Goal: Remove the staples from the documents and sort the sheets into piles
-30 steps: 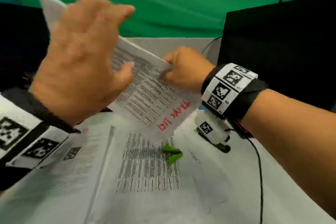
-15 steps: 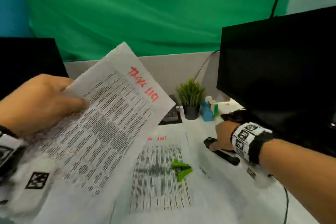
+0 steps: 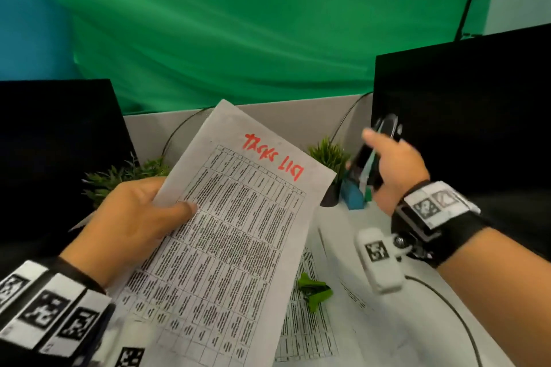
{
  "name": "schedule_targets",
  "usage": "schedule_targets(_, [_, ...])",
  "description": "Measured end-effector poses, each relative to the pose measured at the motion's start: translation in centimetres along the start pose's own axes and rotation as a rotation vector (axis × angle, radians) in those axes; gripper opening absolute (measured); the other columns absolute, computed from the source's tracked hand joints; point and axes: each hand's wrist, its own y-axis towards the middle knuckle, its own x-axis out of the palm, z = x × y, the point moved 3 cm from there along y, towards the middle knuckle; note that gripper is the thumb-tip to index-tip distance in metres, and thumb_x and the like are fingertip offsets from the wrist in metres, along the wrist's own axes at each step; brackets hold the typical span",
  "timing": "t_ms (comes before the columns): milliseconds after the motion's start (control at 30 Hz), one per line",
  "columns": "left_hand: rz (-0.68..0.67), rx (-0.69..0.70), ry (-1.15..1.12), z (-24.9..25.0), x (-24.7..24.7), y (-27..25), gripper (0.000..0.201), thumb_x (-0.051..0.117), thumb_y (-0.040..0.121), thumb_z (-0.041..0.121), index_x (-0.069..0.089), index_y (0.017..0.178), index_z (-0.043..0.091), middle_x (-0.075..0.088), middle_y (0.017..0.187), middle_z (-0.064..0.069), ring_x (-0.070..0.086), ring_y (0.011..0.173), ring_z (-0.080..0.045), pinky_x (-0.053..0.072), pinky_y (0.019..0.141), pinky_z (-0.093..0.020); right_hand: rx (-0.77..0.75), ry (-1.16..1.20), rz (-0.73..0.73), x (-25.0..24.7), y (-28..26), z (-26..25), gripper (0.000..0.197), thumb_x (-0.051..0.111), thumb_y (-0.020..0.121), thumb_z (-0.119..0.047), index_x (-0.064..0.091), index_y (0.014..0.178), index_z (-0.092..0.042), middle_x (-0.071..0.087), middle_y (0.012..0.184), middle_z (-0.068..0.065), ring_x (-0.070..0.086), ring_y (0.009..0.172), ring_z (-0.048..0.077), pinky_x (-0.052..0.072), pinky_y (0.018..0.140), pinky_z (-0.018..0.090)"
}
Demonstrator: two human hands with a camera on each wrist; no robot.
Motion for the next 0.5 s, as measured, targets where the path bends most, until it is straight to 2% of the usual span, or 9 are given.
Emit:
schedule_targets(67, [0.008,0.056,0.038,0.5,0.4,-0.2,0.015,0.070,0.093,0.017,0.078,0.088,0.028,0.080,0.078,-0.004,0.077,0.066,-0.028,0.063,0.068,-0.053,-0.139,0.167,0.017,2.3,-1.5,-3.4,0.047,0.076,0.075,-0.056,0.064,0.105,-0.022,0.073,0.103,0.005,0.072,0.098,0.034,0.059,0.083,0.051])
schedule_targets(133, [0.013,0.094,0.038,0.9,0.9,-0.4,0.017,0.070,0.093,0.016,0.079,0.085,0.029,0.080,0.078,-0.001,0.077,0.066,-0.025,0.062,0.068,-0.053,-0.268,0.211,0.001,4.6,-3.2,-5.1,0.037,0.067,0.085,-0.056,0.061,0.101,-0.023,0.072,0.094,0.003,0.073,0.089,0.026,0.060,0.083,0.050])
schedule_targets(200, [-0.002,0.112,0.035,1.0,1.2,-0.5,0.014,0.069,0.093,0.016,0.078,0.088,0.025,0.080,0.080,-0.001,0.077,0.068,-0.025,0.062,0.069,-0.055,-0.376,0.132,-0.005,6.5,-4.6,-5.2,0.035,0.063,0.086,-0.061,0.060,0.097,-0.028,0.072,0.090,0.005,0.072,0.086,0.026,0.060,0.084,0.053])
schedule_targets(267, [-0.012,0.122,0.025,0.9,1.4,-0.5,0.012,0.070,0.093,0.018,0.078,0.087,0.024,0.079,0.080,-0.004,0.077,0.069,-0.029,0.062,0.068,-0.057,-0.433,-0.011,0.014,7.2,-5.4,-4.4,0.042,0.060,0.079,-0.073,0.058,0.092,-0.033,0.072,0.094,0.006,0.072,0.089,0.027,0.060,0.083,0.051])
schedule_targets(300, [-0.012,0.126,0.024,0.8,1.4,-0.5,0.011,0.071,0.092,0.019,0.078,0.086,0.025,0.079,0.080,-0.006,0.077,0.070,-0.031,0.062,0.068,-0.058,-0.454,-0.099,0.029,7.3,-5.6,-4.2,0.042,0.057,0.081,-0.073,0.057,0.089,-0.032,0.072,0.094,0.006,0.071,0.089,0.027,0.060,0.081,0.045])
schedule_targets(367, [-0.008,0.136,0.023,0.5,1.4,-0.4,0.008,0.072,0.091,0.021,0.077,0.086,0.024,0.079,0.081,-0.008,0.076,0.072,-0.033,0.061,0.068,-0.059,-0.511,-0.245,0.085,6.9,-5.6,-4.1,0.036,0.053,0.091,-0.063,0.056,0.086,-0.027,0.069,0.093,0.004,0.067,0.087,0.022,0.056,0.074,0.030])
schedule_targets(500, [-0.006,0.189,0.080,0.4,1.6,-0.3,0.011,0.072,0.090,0.025,0.075,0.087,0.016,0.076,0.081,-0.013,0.073,0.072,-0.038,0.060,0.066,-0.061,-0.520,-0.309,0.128,6.7,-5.1,-4.2,0.041,0.051,0.096,-0.057,0.059,0.081,-0.020,0.065,0.080,0.001,0.063,0.076,0.018,0.052,0.065,0.025])
